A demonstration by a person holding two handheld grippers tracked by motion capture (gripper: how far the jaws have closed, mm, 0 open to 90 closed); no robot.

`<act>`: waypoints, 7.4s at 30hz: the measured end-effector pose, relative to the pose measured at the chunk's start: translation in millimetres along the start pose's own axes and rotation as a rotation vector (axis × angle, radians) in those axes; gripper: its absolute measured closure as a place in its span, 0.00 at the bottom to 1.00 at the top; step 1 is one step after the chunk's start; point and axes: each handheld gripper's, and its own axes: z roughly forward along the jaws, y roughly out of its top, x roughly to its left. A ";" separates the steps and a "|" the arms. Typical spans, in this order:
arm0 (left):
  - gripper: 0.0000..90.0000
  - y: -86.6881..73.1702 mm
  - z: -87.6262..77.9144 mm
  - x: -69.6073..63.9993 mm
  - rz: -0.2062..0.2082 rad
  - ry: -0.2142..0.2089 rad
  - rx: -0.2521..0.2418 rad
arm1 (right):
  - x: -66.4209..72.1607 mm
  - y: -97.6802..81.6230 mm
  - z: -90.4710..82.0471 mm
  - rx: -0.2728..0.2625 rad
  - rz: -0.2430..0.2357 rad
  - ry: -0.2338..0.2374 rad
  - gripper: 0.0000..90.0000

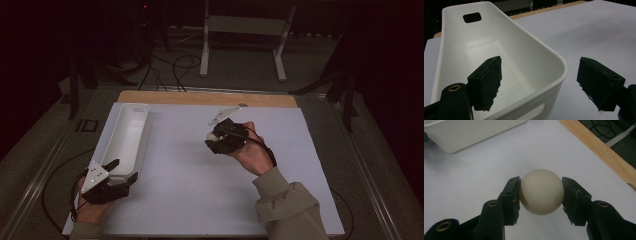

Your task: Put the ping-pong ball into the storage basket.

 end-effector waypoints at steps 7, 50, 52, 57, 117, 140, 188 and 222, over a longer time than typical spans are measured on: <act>0.20 0.0 0.2 -0.2 0.002 -0.009 0.000 | 1.3 0.7 3.7 0.006 -0.004 0.002 0.56; 0.10 -0.6 1.1 -1.0 0.018 -0.035 0.003 | 11.9 21.3 15.6 -0.011 -0.026 0.031 0.56; 0.10 -0.6 1.3 -1.3 0.019 -0.035 0.003 | 12.7 22.2 16.9 -0.013 -0.026 0.031 0.56; 0.09 -0.6 1.4 -1.2 0.021 -0.041 0.003 | 14.0 25.8 18.2 -0.017 -0.032 0.034 0.56; 0.04 -1.4 2.6 -1.2 0.022 -0.061 -0.004 | 32.3 61.6 45.8 -0.045 -0.055 0.089 0.56; 0.04 -1.7 2.6 -1.1 0.023 -0.063 -0.007 | 43.5 79.6 57.4 -0.053 -0.071 0.100 0.56; 0.04 -2.2 2.5 -0.4 0.020 -0.069 -0.017 | 51.6 107.6 87.1 -0.074 -0.059 0.140 0.56; 0.04 -2.1 2.5 -0.5 0.015 -0.074 -0.021 | 66.7 120.2 103.3 -0.077 -0.050 0.161 0.56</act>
